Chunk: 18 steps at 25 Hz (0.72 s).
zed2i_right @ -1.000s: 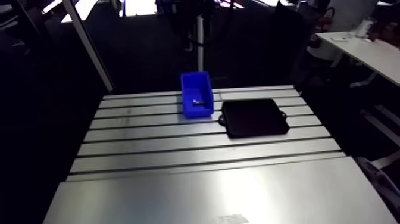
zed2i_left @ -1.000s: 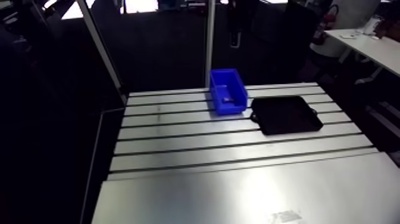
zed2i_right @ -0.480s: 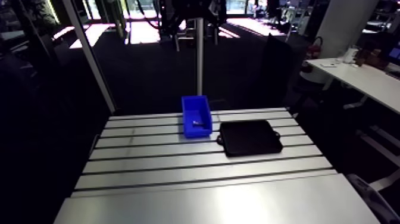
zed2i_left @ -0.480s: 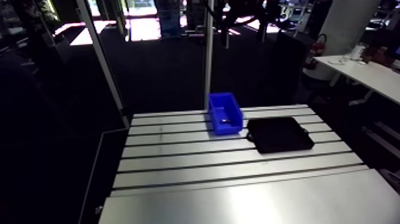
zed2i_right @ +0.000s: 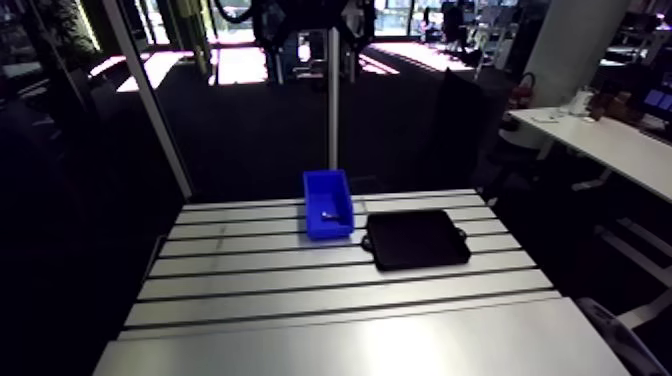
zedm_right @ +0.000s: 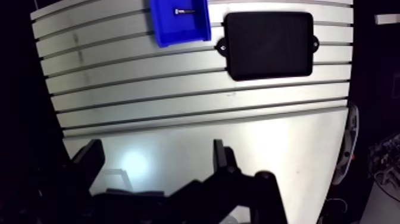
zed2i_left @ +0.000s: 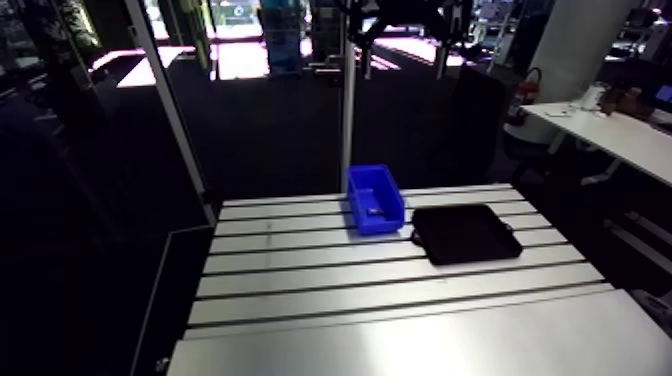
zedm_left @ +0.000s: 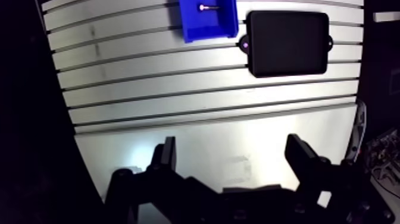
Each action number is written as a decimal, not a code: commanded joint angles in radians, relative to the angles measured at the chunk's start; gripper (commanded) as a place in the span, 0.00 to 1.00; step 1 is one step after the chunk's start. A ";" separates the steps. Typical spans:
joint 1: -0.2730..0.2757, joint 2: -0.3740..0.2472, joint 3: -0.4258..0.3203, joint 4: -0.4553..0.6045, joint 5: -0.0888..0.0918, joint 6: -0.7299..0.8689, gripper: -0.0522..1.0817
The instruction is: Pick up the M10 bolt from the tray and put it into the blue bin.
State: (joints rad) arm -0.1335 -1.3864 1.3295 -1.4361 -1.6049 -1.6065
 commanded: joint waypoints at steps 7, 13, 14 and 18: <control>-0.006 -0.024 -0.025 0.036 0.007 0.007 0.05; -0.006 -0.026 -0.027 0.038 0.010 0.009 0.05; -0.006 -0.026 -0.027 0.038 0.010 0.009 0.05; -0.006 -0.027 -0.031 0.038 0.010 0.009 0.05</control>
State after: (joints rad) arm -0.1394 -1.4118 1.3016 -1.3978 -1.5950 -1.5977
